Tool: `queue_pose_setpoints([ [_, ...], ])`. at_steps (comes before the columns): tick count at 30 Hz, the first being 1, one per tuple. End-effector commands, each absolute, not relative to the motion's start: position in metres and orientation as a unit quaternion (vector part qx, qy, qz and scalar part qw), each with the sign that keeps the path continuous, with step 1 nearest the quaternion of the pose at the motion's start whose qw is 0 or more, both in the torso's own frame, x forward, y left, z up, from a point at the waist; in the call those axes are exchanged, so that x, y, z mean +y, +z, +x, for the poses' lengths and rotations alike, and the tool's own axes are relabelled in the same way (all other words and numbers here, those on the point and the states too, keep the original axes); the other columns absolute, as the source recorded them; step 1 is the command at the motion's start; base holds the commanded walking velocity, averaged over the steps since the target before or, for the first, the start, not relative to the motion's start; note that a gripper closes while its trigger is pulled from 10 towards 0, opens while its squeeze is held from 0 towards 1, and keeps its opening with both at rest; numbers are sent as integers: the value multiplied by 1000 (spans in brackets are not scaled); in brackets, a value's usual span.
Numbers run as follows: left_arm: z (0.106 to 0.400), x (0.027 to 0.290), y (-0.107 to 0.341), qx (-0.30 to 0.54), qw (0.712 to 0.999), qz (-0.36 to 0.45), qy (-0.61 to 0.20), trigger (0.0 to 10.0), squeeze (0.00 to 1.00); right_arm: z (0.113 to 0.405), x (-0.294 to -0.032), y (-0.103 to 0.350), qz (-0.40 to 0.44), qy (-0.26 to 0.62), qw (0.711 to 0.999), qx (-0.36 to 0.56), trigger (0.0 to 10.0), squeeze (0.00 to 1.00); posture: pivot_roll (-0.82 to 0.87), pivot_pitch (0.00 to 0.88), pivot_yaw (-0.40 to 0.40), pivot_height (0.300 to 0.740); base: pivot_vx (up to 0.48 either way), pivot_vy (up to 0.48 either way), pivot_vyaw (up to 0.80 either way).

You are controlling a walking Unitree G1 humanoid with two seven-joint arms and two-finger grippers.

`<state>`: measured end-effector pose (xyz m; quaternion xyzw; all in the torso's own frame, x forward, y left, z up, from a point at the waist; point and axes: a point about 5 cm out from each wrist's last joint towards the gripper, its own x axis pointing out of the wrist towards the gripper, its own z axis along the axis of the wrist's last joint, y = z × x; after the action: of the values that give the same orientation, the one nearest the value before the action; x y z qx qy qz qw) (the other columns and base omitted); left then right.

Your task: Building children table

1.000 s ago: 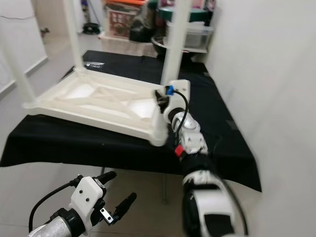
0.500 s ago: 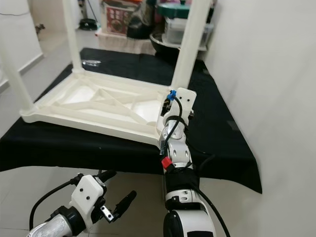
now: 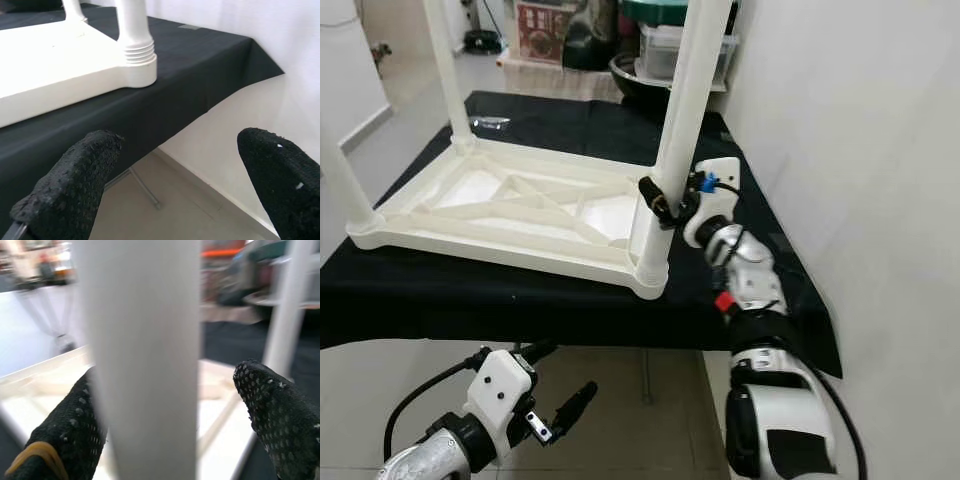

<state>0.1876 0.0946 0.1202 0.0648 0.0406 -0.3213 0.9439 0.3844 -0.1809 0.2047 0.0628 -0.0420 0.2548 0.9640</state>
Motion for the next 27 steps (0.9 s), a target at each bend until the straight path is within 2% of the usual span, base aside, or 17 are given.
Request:
queue_pose_setpoints([
  [1,189,94,120,37,944,66,-321,10000,0,382,-170,202,91,341,935,-16,10000,0,151,0,-105,740,0,0,0],
  [2,189,94,120,34,943,73,-322,10000,0,379,-164,198,94,389,916,9,10000,0,152,0,-112,740,0,0,0],
  [3,189,94,120,34,943,73,-322,10000,0,379,-164,198,94,389,916,9,10000,0,152,0,-112,740,0,0,0],
  [4,189,93,121,30,942,80,-325,10000,0,376,-160,194,94,421,902,21,10000,0,153,0,-117,740,0,0,0],
  [5,189,91,124,25,943,76,-324,10000,0,372,-153,191,94,469,878,27,10000,0,169,0,-130,740,0,0,0],
  [6,189,91,124,25,943,76,-324,10000,0,372,-153,191,94,469,878,27,10000,0,169,0,-130,740,0,0,0],
  [10,185,88,124,27,944,63,-323,10000,0,365,-126,188,74,577,812,36,10000,0,169,0,-125,740,0,0,0],
  [16,183,87,123,31,945,57,-321,10000,0,369,-107,198,49,598,800,20,10000,0,173,2,-138,740,0,0,0],
  [20,183,87,123,31,945,57,-321,10000,0,370,-102,201,44,596,802,11,10000,0,170,5,-135,740,0,0,0],
  [21,183,87,123,31,945,58,-321,10000,0,371,-98,203,52,595,802,6,0,0,169,2,-137,740,0,0,0],
  [24,184,87,122,31,945,59,-321,10000,0,370,-96,205,61,594,802,-7,0,0,169,4,-138,740,0,0,0],
  [25,184,87,122,31,945,59,-321,10000,0,373,-99,199,68,539,839,-14,0,0,166,2,-134,740,0,0,0],
  [26,184,87,122,31,945,60,-320,10000,0,375,-101,196,65,510,858,-14,0,0,166,2,-134,740,0,0,0],
  [27,184,87,122,31,945,60,-320,10000,0,375,-101,196,65,510,858,-14,0,0,166,2,-134,740,0,0,0],
])
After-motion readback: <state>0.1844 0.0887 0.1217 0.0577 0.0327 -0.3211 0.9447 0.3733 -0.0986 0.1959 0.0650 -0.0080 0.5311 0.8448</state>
